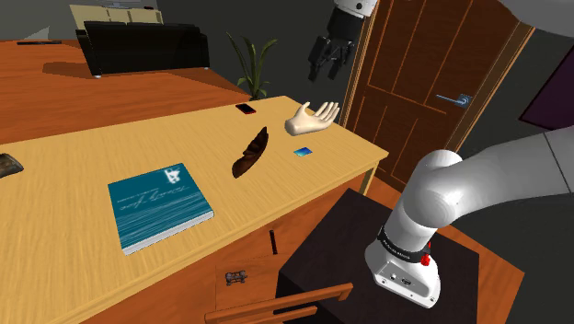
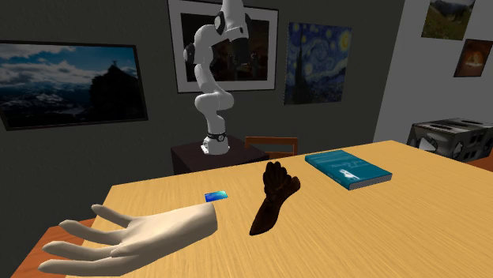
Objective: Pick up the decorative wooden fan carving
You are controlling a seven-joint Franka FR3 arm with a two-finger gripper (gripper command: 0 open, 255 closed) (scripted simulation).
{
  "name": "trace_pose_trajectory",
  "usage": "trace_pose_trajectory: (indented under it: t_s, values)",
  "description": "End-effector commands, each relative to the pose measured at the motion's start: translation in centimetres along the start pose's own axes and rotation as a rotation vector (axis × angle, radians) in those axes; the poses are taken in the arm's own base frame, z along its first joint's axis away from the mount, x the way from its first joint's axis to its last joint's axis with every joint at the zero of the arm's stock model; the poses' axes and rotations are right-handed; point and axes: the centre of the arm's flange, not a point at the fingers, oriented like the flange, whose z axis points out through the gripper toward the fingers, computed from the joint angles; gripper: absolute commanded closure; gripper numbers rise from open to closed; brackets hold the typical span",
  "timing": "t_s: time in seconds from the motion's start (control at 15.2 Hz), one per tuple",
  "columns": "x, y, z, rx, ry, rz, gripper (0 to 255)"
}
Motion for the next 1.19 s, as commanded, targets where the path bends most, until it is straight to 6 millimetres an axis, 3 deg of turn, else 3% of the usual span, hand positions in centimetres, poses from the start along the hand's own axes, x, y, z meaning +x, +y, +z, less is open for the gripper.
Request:
trace_pose_trajectory:
  t_s: [0.0,0.59,1.12]
  values:
    - [0.0,0.0,0.0,0.0,0.0,0.0,0]
    - [6.4,-1.6,9.8,-0.078,0.033,0.237,0]
    - [12.4,-1.1,18.4,-0.148,0.063,0.448,0]
